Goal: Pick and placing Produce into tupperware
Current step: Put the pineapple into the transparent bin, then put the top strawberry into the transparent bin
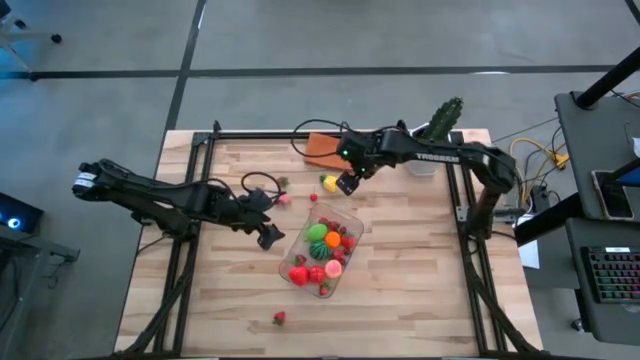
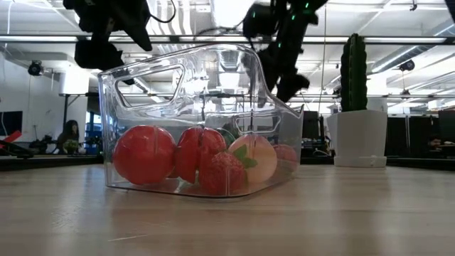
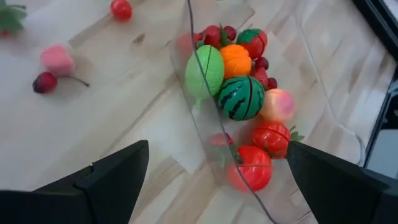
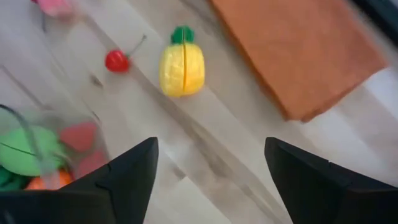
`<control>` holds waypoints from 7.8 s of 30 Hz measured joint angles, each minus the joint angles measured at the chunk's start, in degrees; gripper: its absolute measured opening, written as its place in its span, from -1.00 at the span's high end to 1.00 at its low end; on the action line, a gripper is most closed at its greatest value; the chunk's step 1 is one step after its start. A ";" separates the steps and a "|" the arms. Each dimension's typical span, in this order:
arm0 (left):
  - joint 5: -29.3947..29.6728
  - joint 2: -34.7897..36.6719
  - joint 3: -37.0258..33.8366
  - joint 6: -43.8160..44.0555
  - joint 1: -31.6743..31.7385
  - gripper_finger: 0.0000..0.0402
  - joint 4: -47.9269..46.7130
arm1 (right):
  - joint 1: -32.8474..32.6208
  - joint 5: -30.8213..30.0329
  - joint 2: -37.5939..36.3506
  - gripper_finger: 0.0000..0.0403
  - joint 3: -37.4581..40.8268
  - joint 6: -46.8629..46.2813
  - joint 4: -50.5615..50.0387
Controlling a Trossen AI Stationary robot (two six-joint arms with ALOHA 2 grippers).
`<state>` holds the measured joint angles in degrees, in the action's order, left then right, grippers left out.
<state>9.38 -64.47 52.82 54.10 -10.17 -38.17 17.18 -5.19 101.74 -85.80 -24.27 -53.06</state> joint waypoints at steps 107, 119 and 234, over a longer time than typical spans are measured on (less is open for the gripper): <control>18.63 10.60 -5.01 -29.80 14.71 -0.83 -11.73 | -8.91 -10.30 -0.67 -0.53 -25.53 1.45 -7.31; 19.90 2.34 -17.04 -47.76 20.92 -0.83 23.33 | -3.94 -11.09 -12.44 -0.52 -21.32 -1.77 -12.31; -13.10 -33.26 4.90 -93.56 43.44 -0.42 8.70 | 8.39 -2.30 -4.84 -0.32 -14.25 18.99 -8.40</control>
<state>-3.72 -97.73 57.71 -39.46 33.27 -29.47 25.56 -7.49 96.90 -100.05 -5.28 -61.46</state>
